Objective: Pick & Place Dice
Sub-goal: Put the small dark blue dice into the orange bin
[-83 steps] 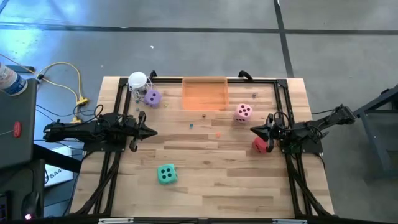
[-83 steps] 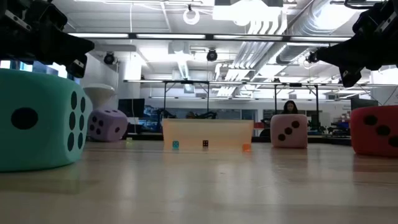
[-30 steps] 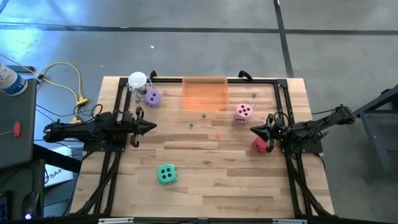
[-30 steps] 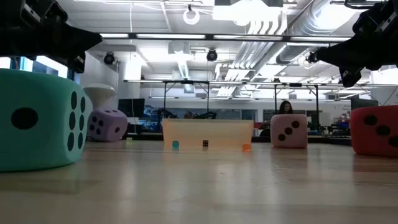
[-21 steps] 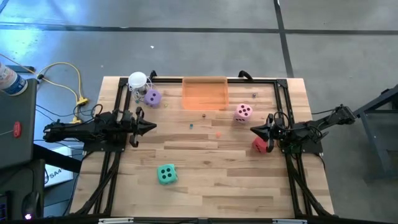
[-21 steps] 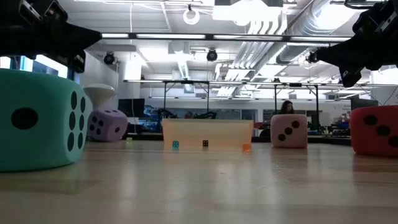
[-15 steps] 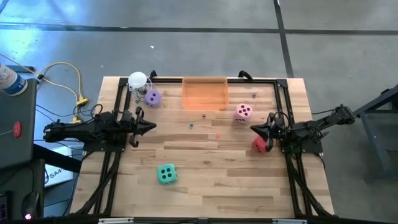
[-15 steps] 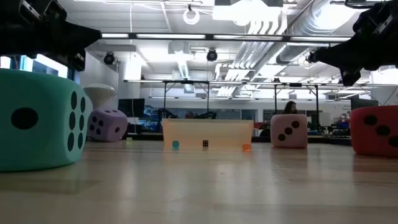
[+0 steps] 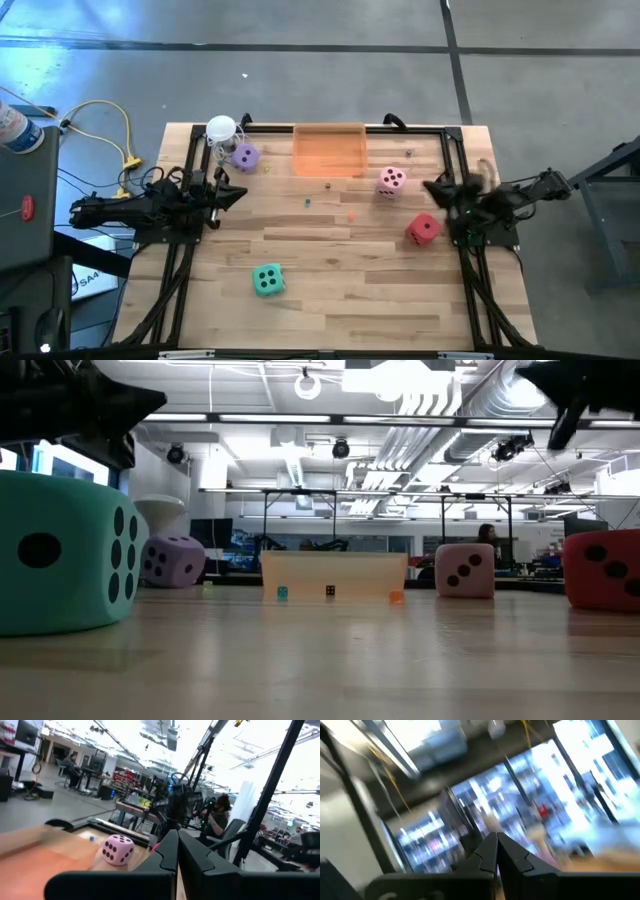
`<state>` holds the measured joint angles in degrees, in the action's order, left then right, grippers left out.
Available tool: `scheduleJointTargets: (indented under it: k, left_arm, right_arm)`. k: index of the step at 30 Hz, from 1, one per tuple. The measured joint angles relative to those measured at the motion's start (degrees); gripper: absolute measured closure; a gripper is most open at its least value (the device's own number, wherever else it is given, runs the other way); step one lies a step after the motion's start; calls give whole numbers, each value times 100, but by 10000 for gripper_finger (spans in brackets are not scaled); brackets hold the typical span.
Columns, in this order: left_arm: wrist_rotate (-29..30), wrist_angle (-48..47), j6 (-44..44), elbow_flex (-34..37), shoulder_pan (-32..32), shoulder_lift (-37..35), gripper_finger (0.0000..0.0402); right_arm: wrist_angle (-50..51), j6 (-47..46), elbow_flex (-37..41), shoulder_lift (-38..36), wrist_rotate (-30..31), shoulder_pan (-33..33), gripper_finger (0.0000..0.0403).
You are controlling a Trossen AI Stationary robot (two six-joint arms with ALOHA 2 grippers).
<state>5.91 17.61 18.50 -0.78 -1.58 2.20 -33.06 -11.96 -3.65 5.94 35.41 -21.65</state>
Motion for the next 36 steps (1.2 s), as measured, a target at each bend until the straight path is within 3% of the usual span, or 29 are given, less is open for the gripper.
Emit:
scheduleJointTargets:
  k: [3,6,9,12,16,21,24,26,28,32,36]
  left_arm:
    - [-31,199,-258,0,0,0,401]
    - [-59,291,-367,-24,0,33,401]
    - [-111,283,-369,-95,0,157,401]
    - [-109,298,-369,-173,0,346,401]
    - [-100,793,-367,-212,4,636,401]
    - [18,1317,-473,-223,4,1032,401]
    - [24,1515,-449,-227,4,1263,401]
    - [24,1623,-448,-229,3,1410,401]
    - [24,1759,-448,-232,2,1539,401]
    - [143,2123,-474,-234,-2,1766,401]
    - [417,2611,-510,-240,-2,1924,401]
  right_arm:
    - [63,515,-514,68,-80,0,401]
    - [914,1074,-1256,502,103,-11,401]
    - [2162,1429,-2107,1221,957,-11,401]
    - [3120,1540,-2829,1979,2211,-11,401]
    - [3405,1334,-3317,2665,3340,-12,401]
    - [3339,1351,-3353,2964,3333,-13,401]
    - [2599,678,-3352,3014,3062,-98,401]
    - [1803,1288,-3359,3012,2578,-166,401]
    - [1326,2059,-3427,3019,2474,-298,401]
    - [1576,2899,-3938,3165,3068,-426,401]
    - [2486,2987,-4316,3178,2937,-446,401]
